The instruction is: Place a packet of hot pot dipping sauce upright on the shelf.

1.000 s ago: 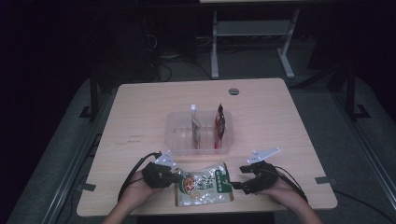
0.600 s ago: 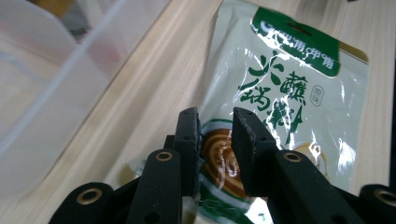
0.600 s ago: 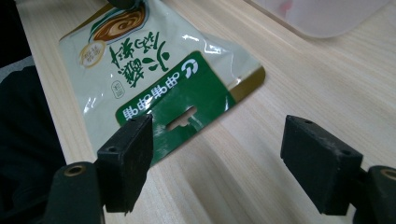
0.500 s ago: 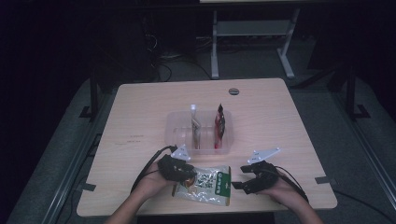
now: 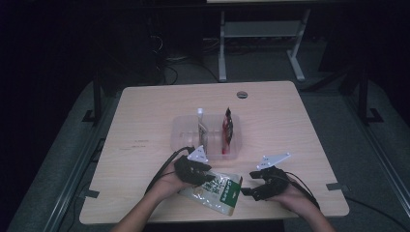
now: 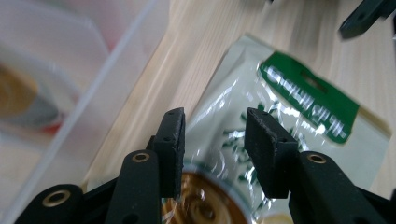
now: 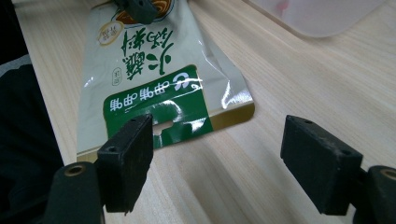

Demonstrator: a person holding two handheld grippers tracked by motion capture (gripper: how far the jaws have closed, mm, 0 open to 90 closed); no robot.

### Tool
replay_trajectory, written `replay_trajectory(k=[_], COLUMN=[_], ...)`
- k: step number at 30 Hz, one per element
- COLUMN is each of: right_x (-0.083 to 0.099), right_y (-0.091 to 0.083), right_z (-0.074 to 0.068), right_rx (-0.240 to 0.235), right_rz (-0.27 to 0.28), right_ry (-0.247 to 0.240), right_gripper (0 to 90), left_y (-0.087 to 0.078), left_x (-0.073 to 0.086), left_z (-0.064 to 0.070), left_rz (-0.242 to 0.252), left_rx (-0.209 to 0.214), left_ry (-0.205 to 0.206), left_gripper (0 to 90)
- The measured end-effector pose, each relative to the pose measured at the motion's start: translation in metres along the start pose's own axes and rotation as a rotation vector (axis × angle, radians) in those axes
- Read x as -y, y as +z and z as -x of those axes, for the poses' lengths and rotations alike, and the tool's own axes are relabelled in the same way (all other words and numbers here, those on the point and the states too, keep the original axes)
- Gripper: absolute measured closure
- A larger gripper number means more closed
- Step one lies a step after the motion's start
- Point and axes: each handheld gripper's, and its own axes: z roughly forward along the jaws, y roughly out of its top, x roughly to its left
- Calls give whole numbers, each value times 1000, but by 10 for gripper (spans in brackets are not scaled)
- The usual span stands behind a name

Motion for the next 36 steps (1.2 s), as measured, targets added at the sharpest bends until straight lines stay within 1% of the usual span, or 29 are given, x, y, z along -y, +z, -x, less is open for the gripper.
replay_trajectory(k=[2, 3, 4, 5, 6, 7, 8, 9, 11, 14, 15, 16, 17, 18, 20, 22, 23, 26, 31, 32, 33, 34, 35, 36], right_x=[0, 0, 0, 0, 0, 0, 0, 0, 0, 0, 0, 0, 0, -1, -1, -1, -1, -1, -1, -1, -1, -2, -2, -3], right_y=[0, 0, 0, 0, 0, 0, 0, 0, -1, 0, 0, 1, 1, 1, 1, 1, 1, 0, -2, -2, -2, -3, -3, -4], right_z=[0, 0, 0, 0, -1, -1, -1, 0, 0, 1, 0, 0, -1, -1, -2, -2, -2, -2, 0, 0, -1, -1, -1, -2], right_rx=[-1, -2, -2, -3, -4, -4, -4, -4, -3, -4, -4, -6, -7, -7, -6, -6, -7, -9, -26, -32, -43, -56, -63, -73], right_rz=[0, 1, 1, -1, -1, 0, 1, 0, 0, 0, -3, -3, -3, -6, -6, -4, -4, -2, 17, 20, 20, 27, 34, 39], right_ry=[0, -1, -1, -3, -3, -3, -2, -2, -1, -4, -2, -2, -3, 1, -3, -5, -4, 5, 9, 13, 16, 13, 12, 9], right_gripper=[251, 251, 251, 251, 251, 251, 251, 250, 251, 251, 251, 251, 251, 251, 251, 251, 251, 250, 251, 251, 251, 250, 249, 242], left_y=[1, 6, 6, 11, 17, 20, 22, 21, 21, 20, 20, 21, 21, 21, 21, 21, 20, 16, 0, 0, -7, -7, -14, -18], left_x=[-2, -4, -4, -4, -4, -4, -3, -3, -2, 1, 3, 3, 3, 3, 4, 5, 5, 5, 3, 3, 2, 2, 2, 2], left_z=[0, -1, -1, -1, -2, -3, -3, -5, -5, -7, -7, -6, -5, -5, -4, -4, -4, -6, -6, -6, -5, -5, -3, -2], left_rz=[9, 8, 8, -7, -37, -49, -33, -46, -43, -35, -35, -30, -40, -40, -37, -31, -28, 0, 82, 82, 111, 111, 134, 141], left_rx=[-1, 11, 11, 12, 11, 14, 20, 26, 26, 34, 38, 35, 42, 42, 45, 44, 53, 75, 104, 104, 107, 107, 114, 111], left_ry=[2, 1, 1, 9, 30, 39, 14, 20, 9, 6, 16, 16, 30, 30, 32, 31, 31, 19, 1, 1, -1, -1, 8, 15], left_gripper=[548, 540, 530, 524, 524, 517, 516, 527, 604, 701, 732, 764, 809, 863, 890, 896, 898, 900, 900, 900, 900, 900, 900, 900])
